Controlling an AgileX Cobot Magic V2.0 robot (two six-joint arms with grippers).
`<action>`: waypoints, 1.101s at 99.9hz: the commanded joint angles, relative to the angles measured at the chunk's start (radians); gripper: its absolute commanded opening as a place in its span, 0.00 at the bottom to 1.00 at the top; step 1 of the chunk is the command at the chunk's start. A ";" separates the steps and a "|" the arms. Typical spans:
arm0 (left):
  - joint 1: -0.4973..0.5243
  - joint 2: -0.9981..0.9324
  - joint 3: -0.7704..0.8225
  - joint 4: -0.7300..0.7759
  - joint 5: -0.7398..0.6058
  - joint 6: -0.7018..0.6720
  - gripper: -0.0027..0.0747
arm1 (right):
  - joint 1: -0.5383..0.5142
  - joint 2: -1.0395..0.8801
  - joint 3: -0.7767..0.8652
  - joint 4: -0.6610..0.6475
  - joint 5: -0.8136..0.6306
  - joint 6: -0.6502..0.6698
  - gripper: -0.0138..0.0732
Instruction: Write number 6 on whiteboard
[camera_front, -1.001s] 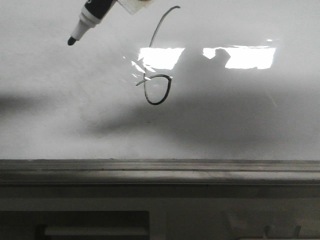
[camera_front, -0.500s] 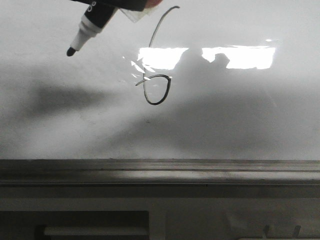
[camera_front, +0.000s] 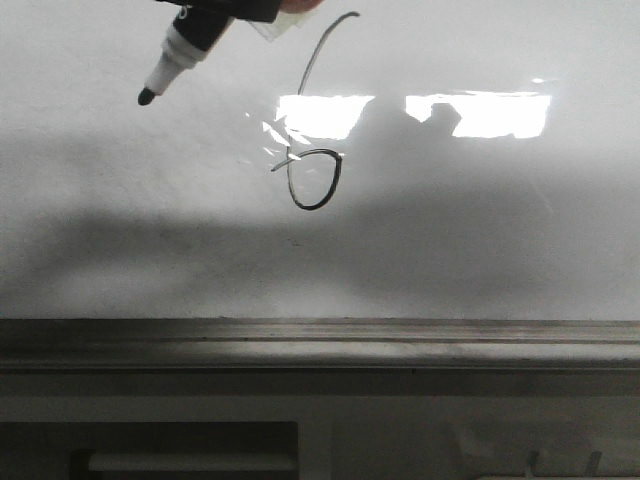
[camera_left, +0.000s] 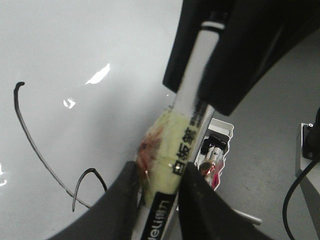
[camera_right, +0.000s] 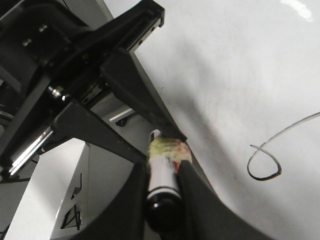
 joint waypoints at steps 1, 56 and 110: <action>-0.006 -0.014 -0.035 -0.025 -0.030 -0.004 0.01 | -0.002 -0.015 -0.035 0.039 -0.007 -0.002 0.12; 0.022 -0.201 0.076 -0.099 -0.337 -0.152 0.01 | -0.109 -0.156 0.039 0.011 -0.076 -0.002 0.65; 0.022 -0.100 0.111 -0.479 -0.601 -0.167 0.01 | -0.133 -0.301 0.273 0.047 -0.190 0.011 0.65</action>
